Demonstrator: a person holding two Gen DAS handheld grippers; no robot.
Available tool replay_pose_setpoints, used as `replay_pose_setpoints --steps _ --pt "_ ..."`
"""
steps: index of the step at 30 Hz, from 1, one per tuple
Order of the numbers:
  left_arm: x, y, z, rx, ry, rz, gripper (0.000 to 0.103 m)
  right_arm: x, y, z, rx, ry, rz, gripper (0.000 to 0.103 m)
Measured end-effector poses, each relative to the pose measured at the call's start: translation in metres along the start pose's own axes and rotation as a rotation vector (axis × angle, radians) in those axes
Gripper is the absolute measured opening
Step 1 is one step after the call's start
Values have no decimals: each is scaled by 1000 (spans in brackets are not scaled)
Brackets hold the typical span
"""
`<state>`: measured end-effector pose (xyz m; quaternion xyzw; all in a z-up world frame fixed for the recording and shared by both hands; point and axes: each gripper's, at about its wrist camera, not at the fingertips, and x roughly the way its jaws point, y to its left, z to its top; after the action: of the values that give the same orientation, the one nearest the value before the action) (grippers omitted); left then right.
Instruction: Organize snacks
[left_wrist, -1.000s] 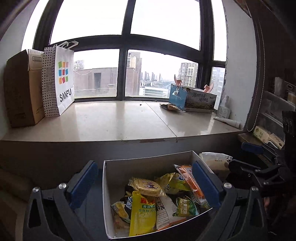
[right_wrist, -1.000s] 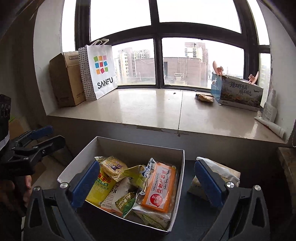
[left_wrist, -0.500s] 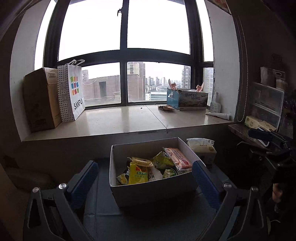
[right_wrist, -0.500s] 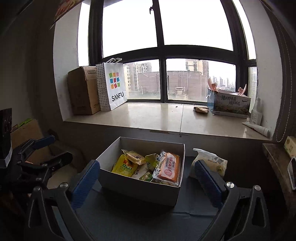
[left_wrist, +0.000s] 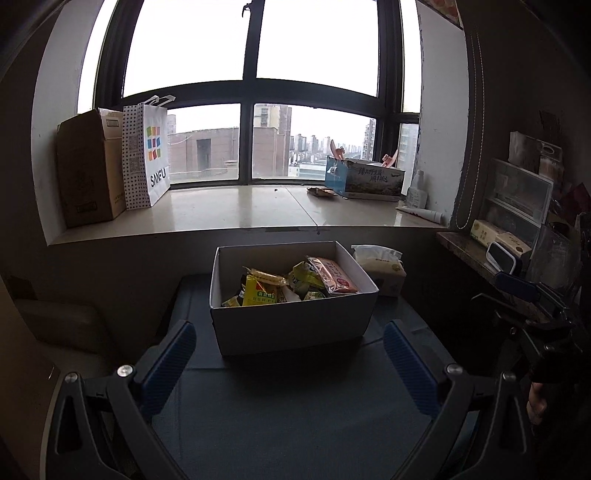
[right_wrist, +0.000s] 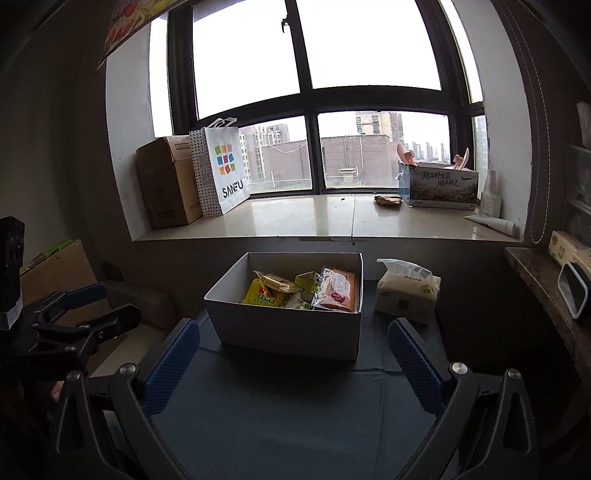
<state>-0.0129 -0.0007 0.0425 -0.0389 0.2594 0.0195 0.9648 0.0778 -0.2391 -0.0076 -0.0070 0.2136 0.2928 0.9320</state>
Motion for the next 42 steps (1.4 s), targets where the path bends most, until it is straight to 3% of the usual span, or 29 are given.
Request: replay_pose_setpoints --steps 42 --pt "9 0 -2 6 28 -7 103 10 4 -6 -1 44 2 103"
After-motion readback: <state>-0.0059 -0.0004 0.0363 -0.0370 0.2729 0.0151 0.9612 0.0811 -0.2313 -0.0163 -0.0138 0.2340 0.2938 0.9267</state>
